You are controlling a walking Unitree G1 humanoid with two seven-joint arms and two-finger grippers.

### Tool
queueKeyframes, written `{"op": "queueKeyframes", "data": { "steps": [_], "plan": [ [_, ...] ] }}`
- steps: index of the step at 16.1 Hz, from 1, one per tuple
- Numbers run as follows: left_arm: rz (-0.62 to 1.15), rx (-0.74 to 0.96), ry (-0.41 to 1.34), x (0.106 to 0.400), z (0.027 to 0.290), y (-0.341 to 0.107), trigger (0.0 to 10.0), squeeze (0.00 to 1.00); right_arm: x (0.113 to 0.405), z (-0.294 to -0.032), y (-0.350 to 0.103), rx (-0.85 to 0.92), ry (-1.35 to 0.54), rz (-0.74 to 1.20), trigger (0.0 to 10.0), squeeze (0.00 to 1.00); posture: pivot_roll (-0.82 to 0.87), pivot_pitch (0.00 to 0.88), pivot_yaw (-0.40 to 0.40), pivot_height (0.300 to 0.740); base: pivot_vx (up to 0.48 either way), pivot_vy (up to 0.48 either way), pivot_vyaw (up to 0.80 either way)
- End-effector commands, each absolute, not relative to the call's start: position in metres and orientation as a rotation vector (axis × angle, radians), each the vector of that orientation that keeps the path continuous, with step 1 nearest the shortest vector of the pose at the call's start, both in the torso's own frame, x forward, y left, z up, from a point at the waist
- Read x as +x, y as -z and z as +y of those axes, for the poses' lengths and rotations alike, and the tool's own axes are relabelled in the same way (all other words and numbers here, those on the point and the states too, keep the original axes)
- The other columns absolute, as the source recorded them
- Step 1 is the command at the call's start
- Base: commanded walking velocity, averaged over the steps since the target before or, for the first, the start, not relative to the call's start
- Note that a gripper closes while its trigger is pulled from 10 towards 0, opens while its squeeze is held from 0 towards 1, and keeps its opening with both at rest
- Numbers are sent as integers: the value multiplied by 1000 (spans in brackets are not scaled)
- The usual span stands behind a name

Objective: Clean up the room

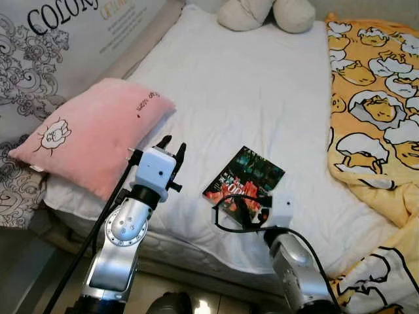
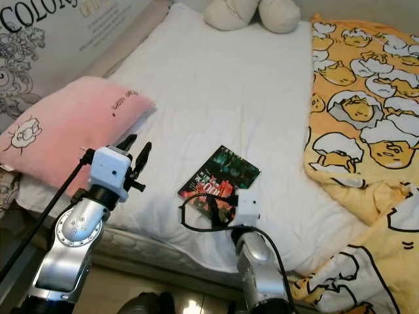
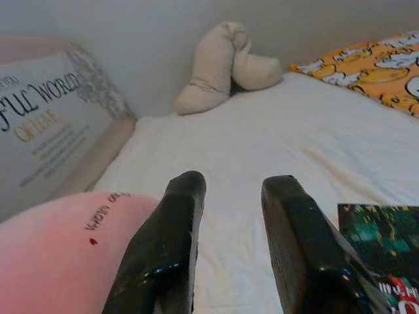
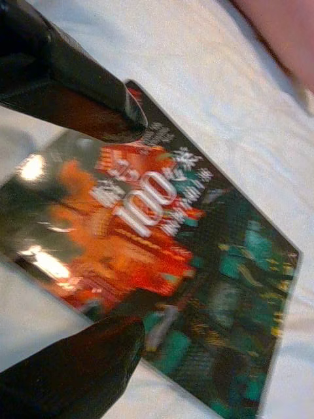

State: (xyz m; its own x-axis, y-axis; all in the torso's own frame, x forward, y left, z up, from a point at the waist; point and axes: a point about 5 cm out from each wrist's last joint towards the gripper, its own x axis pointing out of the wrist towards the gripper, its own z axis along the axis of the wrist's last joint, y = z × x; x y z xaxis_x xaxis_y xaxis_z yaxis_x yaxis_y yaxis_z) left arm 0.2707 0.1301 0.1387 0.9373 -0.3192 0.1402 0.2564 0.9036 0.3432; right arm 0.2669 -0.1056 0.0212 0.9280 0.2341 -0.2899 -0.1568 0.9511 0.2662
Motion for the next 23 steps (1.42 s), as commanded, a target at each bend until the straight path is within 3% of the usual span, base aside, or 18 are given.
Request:
{"op": "queueKeyframes", "data": {
  "steps": [1,5,8,12,16,23],
  "plan": [
    [-184,345,318,273,126,-136,10000,0,278,-107,-27,231,-176,292,10000,0,-14,87,50,740,0,0,0],
    [-152,373,395,270,117,-129,10000,0,306,-126,-42,173,-86,238,10000,0,-15,100,57,740,0,0,0],
    [-132,367,392,260,122,-127,10000,0,329,-147,-55,106,12,209,10000,0,15,164,72,740,0,0,0],
    [-105,383,400,248,129,-124,10000,0,334,-162,-54,159,96,226,10000,0,33,226,88,740,0,0,0],
    [-85,394,376,243,135,-125,10000,0,339,-147,-51,242,81,261,10000,0,48,270,80,740,0,0,0],
    [-70,407,363,237,136,-124,10000,0,335,-118,-42,376,14,333,10000,0,56,274,77,740,0,0,0]
  ]
}}
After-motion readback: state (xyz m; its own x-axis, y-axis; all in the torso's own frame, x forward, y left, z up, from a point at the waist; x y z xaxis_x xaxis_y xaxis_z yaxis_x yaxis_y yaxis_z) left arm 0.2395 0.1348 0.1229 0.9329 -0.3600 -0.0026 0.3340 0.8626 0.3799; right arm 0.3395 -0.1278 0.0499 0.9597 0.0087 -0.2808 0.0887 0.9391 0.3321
